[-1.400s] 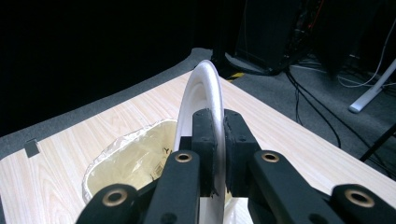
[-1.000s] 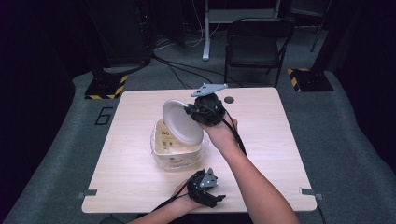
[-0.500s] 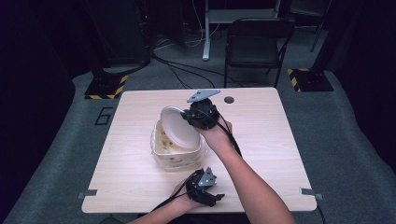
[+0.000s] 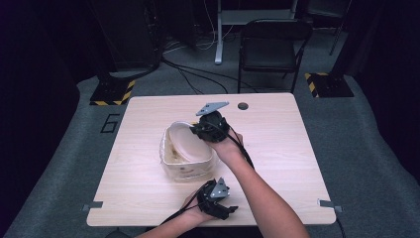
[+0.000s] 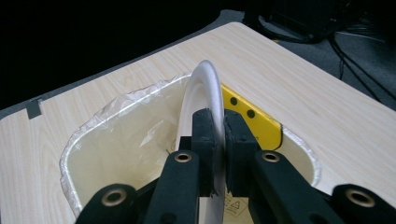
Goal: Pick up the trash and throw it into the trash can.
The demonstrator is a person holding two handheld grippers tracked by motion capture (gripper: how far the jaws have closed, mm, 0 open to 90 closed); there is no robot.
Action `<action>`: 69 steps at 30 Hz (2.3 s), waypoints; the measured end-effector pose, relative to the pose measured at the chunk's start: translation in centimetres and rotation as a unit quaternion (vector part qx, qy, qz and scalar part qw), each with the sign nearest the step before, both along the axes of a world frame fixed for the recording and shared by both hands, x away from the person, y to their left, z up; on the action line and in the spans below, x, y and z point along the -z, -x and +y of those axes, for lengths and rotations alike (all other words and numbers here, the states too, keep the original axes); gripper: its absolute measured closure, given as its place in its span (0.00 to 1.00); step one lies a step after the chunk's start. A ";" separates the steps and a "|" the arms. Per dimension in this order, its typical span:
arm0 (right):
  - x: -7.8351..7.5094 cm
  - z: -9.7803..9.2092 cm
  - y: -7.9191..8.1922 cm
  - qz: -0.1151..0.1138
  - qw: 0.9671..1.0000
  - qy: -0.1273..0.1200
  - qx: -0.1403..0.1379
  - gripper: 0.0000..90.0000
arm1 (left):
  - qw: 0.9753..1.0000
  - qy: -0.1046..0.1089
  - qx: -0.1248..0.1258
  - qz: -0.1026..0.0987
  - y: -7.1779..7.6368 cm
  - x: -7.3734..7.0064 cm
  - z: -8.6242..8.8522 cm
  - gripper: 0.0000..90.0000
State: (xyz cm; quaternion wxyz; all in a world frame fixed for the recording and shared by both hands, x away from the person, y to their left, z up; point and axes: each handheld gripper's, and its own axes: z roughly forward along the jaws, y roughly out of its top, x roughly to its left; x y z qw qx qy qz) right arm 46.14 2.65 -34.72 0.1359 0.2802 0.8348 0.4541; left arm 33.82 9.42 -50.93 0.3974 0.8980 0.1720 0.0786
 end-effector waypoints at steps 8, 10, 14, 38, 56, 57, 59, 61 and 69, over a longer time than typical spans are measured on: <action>1.5 0.5 -0.1 0.018 1.000 0.018 -0.007 0.93 | 1.000 -0.001 0.001 0.000 0.0 0.0 0.0 0.31; 1.9 0.5 -0.1 0.023 0.999 0.021 -0.010 0.91 | 1.000 0.001 0.000 -0.001 -0.1 0.0 0.0 0.31; 2.2 0.3 -0.1 0.026 0.999 0.016 -0.010 0.87 | 1.000 -0.002 0.001 0.000 -0.1 0.0 0.1 0.31; 0.9 -1.3 1.0 0.014 1.000 0.000 -0.006 0.65 | 1.000 -0.003 -0.002 0.000 -0.2 0.1 0.0 0.31; -0.3 -5.0 1.9 -0.019 1.000 -0.009 0.014 0.57 | 1.000 -0.002 -0.009 0.000 -0.4 0.2 0.1 0.31; -0.3 -5.3 2.0 -0.024 1.000 -0.008 0.015 0.56 | 1.000 -0.001 -0.009 0.001 -0.5 0.2 0.1 0.31; -0.3 -5.8 2.1 -0.025 0.999 -0.010 0.021 0.55 | 1.000 -0.004 -0.009 0.001 -0.5 0.2 0.1 0.31; -0.2 -6.4 2.2 -0.027 0.999 -0.011 0.025 0.55 | 1.000 -0.002 -0.009 0.001 -0.5 0.2 0.1 0.31; 1.2 -9.1 2.8 -0.036 0.998 -0.003 0.046 0.53 | 1.000 -0.004 -0.012 0.000 -0.6 0.3 0.1 0.31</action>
